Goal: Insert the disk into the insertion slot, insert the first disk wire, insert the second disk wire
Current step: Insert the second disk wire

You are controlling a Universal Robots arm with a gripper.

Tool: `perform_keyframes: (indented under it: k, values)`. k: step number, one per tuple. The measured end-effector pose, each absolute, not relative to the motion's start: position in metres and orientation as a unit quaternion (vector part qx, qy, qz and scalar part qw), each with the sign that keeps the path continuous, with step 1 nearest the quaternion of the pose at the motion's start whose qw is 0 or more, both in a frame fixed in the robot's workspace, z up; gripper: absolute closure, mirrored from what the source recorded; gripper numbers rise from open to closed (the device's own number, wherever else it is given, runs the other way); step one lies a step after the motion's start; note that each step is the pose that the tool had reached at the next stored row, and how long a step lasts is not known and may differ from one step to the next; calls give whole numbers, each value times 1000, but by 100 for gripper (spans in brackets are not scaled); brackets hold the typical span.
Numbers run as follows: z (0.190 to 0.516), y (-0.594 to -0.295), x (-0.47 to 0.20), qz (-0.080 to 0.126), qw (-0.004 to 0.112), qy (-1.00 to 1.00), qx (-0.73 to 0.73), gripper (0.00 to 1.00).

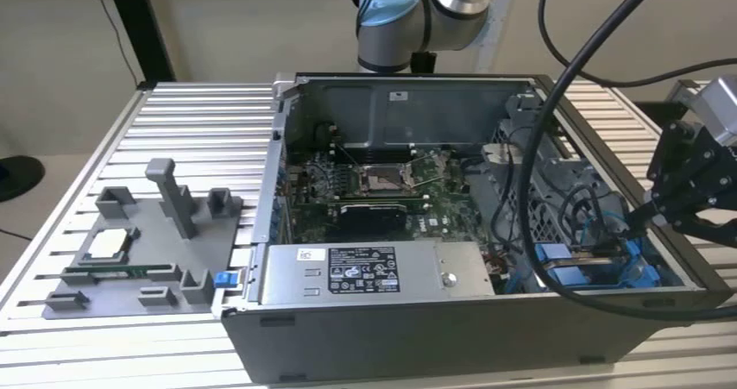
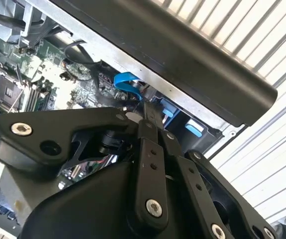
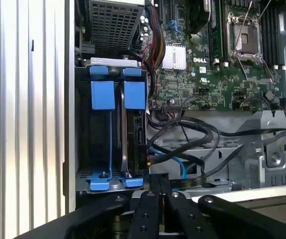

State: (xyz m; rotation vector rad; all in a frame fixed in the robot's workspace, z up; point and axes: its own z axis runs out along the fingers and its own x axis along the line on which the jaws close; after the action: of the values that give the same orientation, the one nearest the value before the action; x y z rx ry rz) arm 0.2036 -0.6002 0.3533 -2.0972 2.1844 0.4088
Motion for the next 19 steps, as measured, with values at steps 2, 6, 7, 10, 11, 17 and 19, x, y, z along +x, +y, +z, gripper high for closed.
perform_keyframes:
  k: [2, 6, 7, 10, 11, 17, 19]
  values:
    - [354, -600, 203, 134, 43, 715, -685, 100]
    - [355, -601, 203, 138, 41, 715, -684, 100]
    - [355, -601, 203, 138, 40, 715, -684, 100]
    - [355, -601, 203, 139, 40, 715, -684, 0]
    - [355, -601, 203, 139, 40, 715, -684, 0]
    - [355, -604, 204, 139, 40, 715, -684, 0]
    - [355, -605, 203, 139, 40, 715, -684, 0]
